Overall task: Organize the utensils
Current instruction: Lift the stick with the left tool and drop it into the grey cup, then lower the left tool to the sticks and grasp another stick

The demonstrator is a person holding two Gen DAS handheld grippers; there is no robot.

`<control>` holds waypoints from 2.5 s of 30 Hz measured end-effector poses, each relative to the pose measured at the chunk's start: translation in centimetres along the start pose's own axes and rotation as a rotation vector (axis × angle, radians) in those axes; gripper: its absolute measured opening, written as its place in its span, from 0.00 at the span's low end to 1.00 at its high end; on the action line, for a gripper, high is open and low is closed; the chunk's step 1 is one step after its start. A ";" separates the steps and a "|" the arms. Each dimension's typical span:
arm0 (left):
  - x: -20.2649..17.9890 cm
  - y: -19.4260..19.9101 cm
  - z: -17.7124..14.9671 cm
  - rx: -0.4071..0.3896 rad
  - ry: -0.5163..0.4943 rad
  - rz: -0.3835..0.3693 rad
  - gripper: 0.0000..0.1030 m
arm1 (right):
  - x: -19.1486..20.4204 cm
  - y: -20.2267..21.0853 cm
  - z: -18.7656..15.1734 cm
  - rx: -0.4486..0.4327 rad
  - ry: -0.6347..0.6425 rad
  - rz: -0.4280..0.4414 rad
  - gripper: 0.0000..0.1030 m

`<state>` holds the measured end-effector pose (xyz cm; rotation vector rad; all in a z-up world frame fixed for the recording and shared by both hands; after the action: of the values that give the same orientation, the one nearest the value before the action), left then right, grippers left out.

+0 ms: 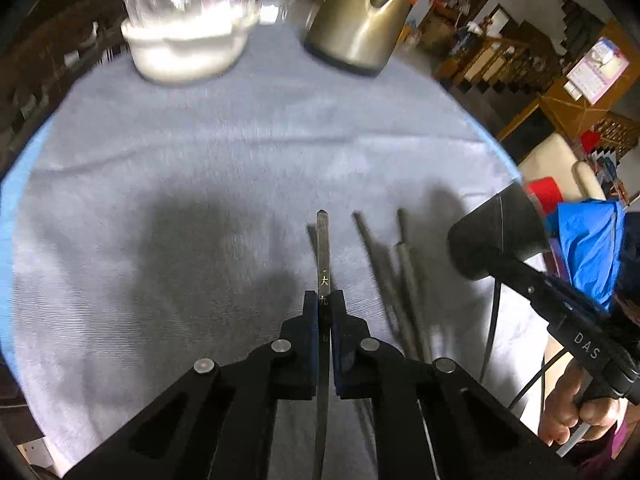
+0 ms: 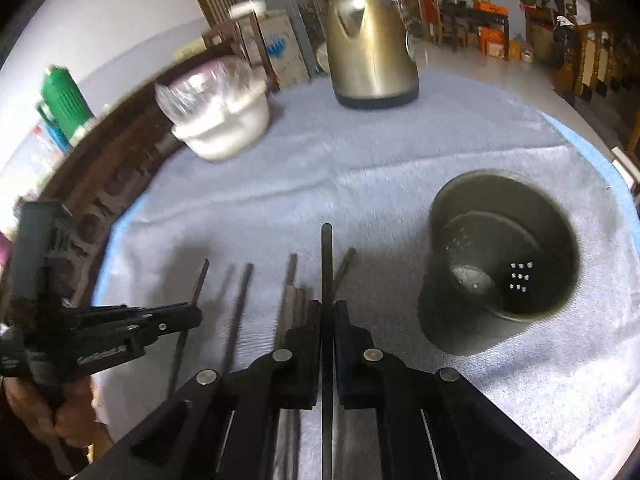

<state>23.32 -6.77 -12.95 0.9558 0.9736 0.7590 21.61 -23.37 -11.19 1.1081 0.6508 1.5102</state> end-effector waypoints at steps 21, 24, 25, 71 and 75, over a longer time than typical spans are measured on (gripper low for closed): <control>-13.5 16.4 3.8 -0.501 -0.093 -0.078 0.06 | -4.5 21.7 3.8 -0.616 -0.037 0.182 0.06; -15.2 16.6 5.6 -0.560 -0.074 -0.089 0.06 | -5.8 23.0 5.0 -0.690 -0.069 0.159 0.06; -15.7 16.6 6.2 -0.584 -0.068 -0.098 0.06 | -6.1 23.0 5.3 -0.704 -0.078 0.148 0.06; -4.4 4.4 -10.8 -0.296 0.092 0.232 0.57 | -4.4 15.5 -9.0 -0.387 -0.014 0.173 0.38; -2.9 3.4 -11.9 -0.262 0.111 0.227 0.57 | -1.5 11.2 -8.8 -0.245 0.012 0.205 0.35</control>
<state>10.94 -4.26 -11.75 0.8083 0.8439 1.1121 8.76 -26.20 -5.62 1.0000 0.3557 1.7216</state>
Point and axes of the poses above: each gripper's, at about its wrist camera, not at the fingertips, and y roughly against the way its jaws point, x to its left, z to its top, the point moved 8 cm from there along -y, roughly the way its jaws point, and after that the axes turned 12 degrees about x, right-handed, at the moved point
